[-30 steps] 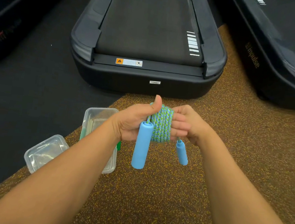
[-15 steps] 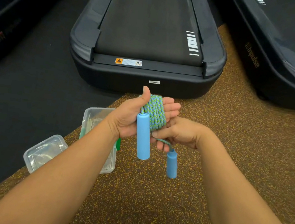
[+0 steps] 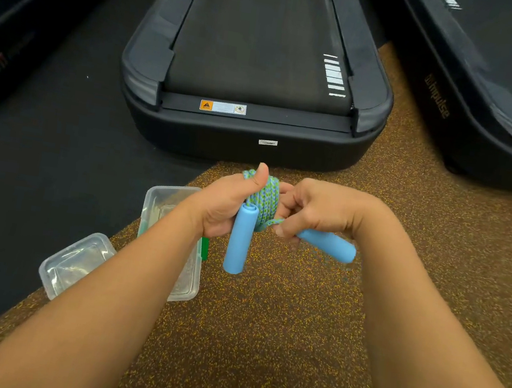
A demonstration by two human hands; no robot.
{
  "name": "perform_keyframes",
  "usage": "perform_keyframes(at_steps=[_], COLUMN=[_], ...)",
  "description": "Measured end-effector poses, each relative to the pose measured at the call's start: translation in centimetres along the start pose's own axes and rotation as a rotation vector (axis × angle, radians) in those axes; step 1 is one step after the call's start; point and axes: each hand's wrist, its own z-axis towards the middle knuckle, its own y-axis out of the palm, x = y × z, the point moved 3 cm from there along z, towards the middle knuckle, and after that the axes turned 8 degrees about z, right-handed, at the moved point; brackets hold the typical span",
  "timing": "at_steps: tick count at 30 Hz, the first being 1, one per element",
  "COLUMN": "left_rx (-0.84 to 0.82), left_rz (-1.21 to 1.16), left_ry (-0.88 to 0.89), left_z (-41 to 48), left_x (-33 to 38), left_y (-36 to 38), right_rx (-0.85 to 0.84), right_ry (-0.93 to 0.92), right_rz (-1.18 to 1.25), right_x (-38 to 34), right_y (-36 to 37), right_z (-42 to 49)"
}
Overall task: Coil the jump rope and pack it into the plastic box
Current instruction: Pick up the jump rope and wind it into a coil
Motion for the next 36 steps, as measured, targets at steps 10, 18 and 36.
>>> perform_keyframes(at_steps=[10, 18, 36], left_rx=[-0.051, -0.178, -0.314], left_rz=[-0.035, -0.077, -0.210], left_ry=[-0.090, -0.074, -0.030], left_z=[0.2, -0.2, -0.2], left_x=[-1.1, -0.6, -0.8], left_y=[0.7, 0.8, 0.0], right_rx=[0.412, 0.408, 0.708], right_ry=[-0.051, -0.256, -0.499], right_rz=[-0.485, -0.296, -0.250], right_x=[-2.8, -2.5, -1.0], right_y=[-0.9, -1.2, -2.1], right_z=[-0.5, -0.4, 0.6])
